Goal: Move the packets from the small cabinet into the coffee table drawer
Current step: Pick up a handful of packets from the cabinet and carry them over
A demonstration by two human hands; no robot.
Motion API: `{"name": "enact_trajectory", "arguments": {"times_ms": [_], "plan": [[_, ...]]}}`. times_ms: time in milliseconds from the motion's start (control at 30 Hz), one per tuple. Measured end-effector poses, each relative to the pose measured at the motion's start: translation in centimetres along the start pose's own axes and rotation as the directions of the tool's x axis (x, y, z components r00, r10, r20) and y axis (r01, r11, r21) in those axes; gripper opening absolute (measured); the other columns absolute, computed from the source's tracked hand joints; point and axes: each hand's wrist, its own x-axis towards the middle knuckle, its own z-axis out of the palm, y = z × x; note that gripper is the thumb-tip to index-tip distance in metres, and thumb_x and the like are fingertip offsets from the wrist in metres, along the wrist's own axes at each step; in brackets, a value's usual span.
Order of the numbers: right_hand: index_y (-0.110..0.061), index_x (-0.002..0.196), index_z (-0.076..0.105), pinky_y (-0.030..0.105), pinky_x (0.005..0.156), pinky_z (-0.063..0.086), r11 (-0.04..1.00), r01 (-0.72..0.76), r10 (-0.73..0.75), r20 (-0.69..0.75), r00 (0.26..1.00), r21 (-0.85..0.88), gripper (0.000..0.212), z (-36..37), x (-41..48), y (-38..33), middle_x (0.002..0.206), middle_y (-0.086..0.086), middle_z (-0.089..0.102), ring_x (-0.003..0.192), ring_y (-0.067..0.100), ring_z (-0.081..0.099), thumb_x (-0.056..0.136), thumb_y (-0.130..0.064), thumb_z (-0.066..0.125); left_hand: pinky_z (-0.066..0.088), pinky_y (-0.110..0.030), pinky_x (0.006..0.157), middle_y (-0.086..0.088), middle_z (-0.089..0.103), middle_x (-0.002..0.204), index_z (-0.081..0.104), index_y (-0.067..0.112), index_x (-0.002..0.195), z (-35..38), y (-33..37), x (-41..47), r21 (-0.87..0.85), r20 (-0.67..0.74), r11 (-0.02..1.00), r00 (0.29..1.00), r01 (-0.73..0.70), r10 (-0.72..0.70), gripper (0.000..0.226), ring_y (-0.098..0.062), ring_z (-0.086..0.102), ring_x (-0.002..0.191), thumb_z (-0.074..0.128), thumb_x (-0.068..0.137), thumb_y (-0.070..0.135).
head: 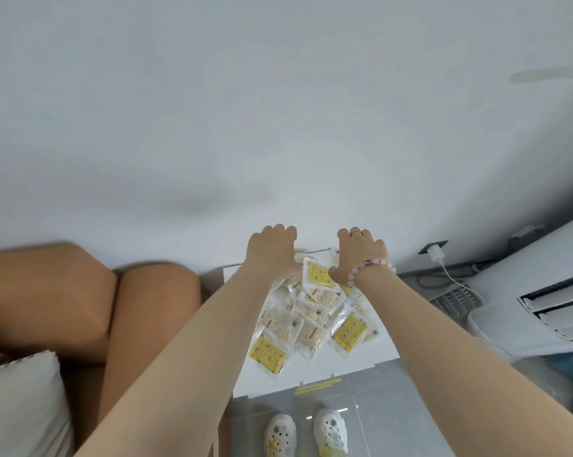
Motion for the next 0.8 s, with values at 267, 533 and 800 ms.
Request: {"name": "enact_trajectory", "arguments": {"times_ms": [267, 533, 800], "plan": [[-0.014, 0.132, 0.036, 0.032, 0.09, 0.04, 0.996, 0.086, -0.083, 0.191, 0.978, -0.009, 0.057, 6.2, 3.3, -1.4, 0.132, 0.006, 0.043, 0.124, 0.022, 0.04, 0.085, -0.038, 0.057, 0.04, -0.033, 0.088, -0.003, 0.05, 0.124, 0.042, 0.016, 0.133, 5.7, -3.3, 0.4, -0.015, 0.172, 0.993, 0.978, 0.119, -0.114, 0.055, -0.024, 0.048, 0.115, 0.059, 0.084, 0.034], [-0.015, 0.138, 0.032, 0.032, 0.092, 0.042, 0.992, 0.125, -0.108, 0.339, 0.935, -0.031, 0.062, 12.6, 6.0, -1.6, 0.137, 0.005, 0.042, 0.127, 0.021, 0.039, 0.086, -0.036, 0.057, 0.043, -0.032, 0.085, -0.002, 0.052, 0.121, 0.041, 0.017, 0.133, 11.9, -4.4, 2.2, -0.005, 0.27, 0.984, 0.947, 0.18, -0.172, 0.058, -0.022, 0.05, 0.112, 0.064, 0.082, 0.032], [-0.01, 0.138, 0.033, 0.036, 0.098, 0.039, 0.987, 0.161, -0.153, 0.422, 0.894, 0.018, 0.069, 21.3, 7.6, -3.4, 0.138, 0.007, 0.039, 0.13, 0.023, 0.037, 0.084, -0.041, 0.062, 0.04, -0.032, 0.087, -0.005, 0.047, 0.126, 0.042, 0.014, 0.132, 20.3, -5.0, 3.4, 0.073, 0.354, 0.988, 0.923, 0.133, -0.15, 0.055, -0.024, 0.044, 0.118, 0.065, 0.082, 0.024]]}}
